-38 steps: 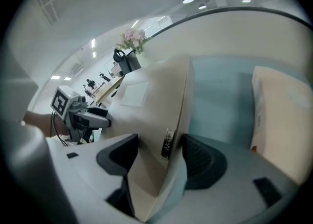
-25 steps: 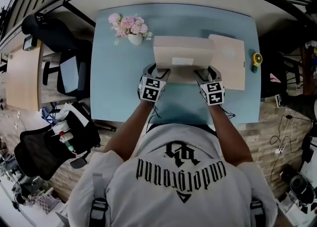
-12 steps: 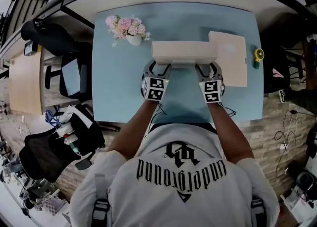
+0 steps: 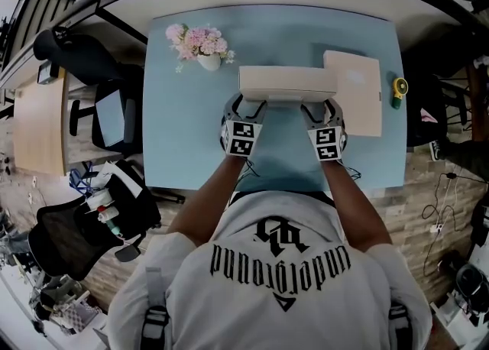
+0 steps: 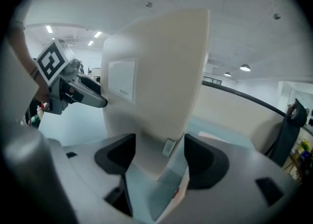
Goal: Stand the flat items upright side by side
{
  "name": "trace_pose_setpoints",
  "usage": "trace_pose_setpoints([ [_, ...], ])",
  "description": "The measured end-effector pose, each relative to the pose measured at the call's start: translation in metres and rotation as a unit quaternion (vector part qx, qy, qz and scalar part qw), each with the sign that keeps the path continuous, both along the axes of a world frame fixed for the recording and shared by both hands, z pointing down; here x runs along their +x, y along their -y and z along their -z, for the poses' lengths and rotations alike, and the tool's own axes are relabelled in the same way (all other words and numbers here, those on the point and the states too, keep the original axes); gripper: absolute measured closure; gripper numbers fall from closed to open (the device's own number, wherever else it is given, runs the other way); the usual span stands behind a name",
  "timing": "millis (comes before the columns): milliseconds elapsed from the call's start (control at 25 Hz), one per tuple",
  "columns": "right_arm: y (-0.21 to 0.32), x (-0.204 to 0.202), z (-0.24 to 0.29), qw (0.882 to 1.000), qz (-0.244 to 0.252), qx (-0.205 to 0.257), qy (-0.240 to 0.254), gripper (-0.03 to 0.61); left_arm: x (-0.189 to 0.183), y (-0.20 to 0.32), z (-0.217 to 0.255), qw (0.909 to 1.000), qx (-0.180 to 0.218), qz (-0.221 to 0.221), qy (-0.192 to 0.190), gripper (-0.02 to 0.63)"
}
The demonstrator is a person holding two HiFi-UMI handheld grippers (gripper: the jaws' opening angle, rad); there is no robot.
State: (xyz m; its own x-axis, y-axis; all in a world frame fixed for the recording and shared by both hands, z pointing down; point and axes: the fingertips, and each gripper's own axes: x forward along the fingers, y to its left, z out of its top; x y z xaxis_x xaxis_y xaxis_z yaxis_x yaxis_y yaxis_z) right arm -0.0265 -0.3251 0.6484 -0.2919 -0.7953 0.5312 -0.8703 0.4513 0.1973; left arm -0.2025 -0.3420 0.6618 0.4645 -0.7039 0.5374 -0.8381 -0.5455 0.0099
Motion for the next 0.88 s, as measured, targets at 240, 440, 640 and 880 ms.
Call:
trace_pose_setpoints([
  [240, -0.002, 0.002, 0.002, 1.0, -0.005, -0.003, 0.024, 0.244, -0.005, -0.003, 0.003, 0.9997, -0.009, 0.015, -0.017, 0.279],
  [440, -0.01, 0.015, 0.009, 0.999, -0.005, 0.003, 0.034, 0.242, -0.004, -0.014, 0.003, 0.9992, -0.008, 0.031, -0.025, 0.262],
  [640, -0.017, 0.043, 0.017, 0.999, -0.007, 0.011, 0.047, 0.241, 0.007, -0.026, 0.014, 0.9983, 0.009, 0.053, -0.024, 0.259],
  [880, -0.04, 0.097, 0.03, 0.997, 0.001, 0.02, 0.073, 0.241, 0.043, -0.049, 0.034, 0.9956, 0.029, 0.087, -0.022, 0.259],
])
